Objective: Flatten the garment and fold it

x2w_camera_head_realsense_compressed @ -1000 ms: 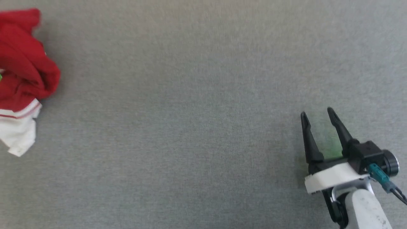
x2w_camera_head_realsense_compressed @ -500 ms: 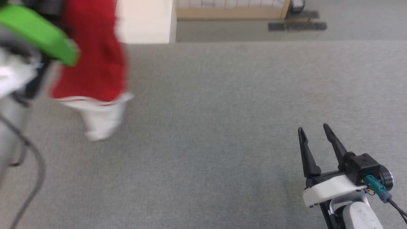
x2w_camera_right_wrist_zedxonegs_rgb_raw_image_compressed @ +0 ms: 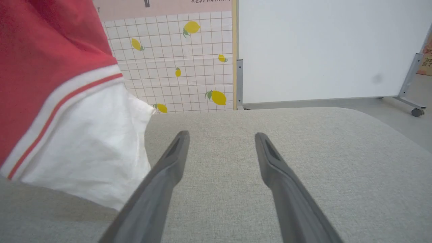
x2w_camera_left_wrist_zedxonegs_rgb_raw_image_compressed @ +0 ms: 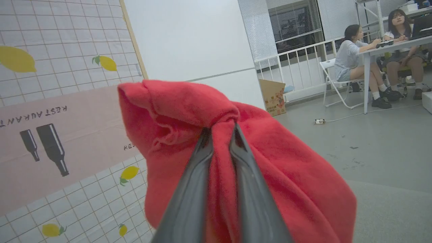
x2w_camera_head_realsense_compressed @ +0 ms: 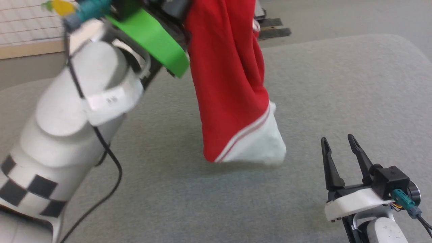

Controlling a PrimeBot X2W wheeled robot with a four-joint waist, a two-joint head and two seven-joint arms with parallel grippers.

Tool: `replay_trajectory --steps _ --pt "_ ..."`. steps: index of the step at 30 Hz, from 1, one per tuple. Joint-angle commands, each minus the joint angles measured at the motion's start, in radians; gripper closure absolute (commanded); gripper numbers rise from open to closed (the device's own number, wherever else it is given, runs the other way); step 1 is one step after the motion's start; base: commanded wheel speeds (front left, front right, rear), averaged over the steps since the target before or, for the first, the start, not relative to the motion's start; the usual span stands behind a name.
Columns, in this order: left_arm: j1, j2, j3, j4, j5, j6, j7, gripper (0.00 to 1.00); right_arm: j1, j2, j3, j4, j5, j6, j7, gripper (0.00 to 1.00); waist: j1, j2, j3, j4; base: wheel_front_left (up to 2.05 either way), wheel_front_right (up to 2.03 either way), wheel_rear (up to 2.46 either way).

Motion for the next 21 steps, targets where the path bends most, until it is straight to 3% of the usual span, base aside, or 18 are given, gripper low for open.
replay_trajectory --steps 1,11,12,17,21 --pt "0.045 -0.003 -0.018 0.017 0.010 0.008 -0.013 1.00 0.017 0.000 -0.001 -0.005 0.004 -0.002 -0.005 0.00 0.0001 -0.0001 0.027 -0.039 0.00 0.00 0.00" --pt "0.369 -0.022 -0.135 0.286 -0.021 0.018 -0.062 1.00 0.003 0.000 0.004 -0.018 0.006 -0.002 -0.005 0.00 0.0001 -0.0001 0.081 -0.041 0.00 0.00 0.00" --pt "0.419 -0.050 -0.163 0.401 -0.028 0.009 -0.073 0.00 -0.002 0.000 0.004 -0.017 0.000 -0.002 -0.005 0.00 0.0001 -0.0001 0.097 -0.009 0.00 0.00 0.00" --pt "0.428 -0.094 -0.163 0.452 -0.025 0.003 -0.109 0.00 -0.003 0.000 0.003 -0.002 -0.010 -0.002 -0.005 0.00 0.0001 -0.0001 0.089 0.041 0.00 0.00 0.00" --pt "0.436 -0.102 -0.111 0.414 -0.001 0.030 -0.128 0.00 0.001 0.000 -0.001 0.005 -0.014 -0.002 -0.005 0.00 0.0001 -0.0001 0.054 0.085 0.00 0.00 0.00"
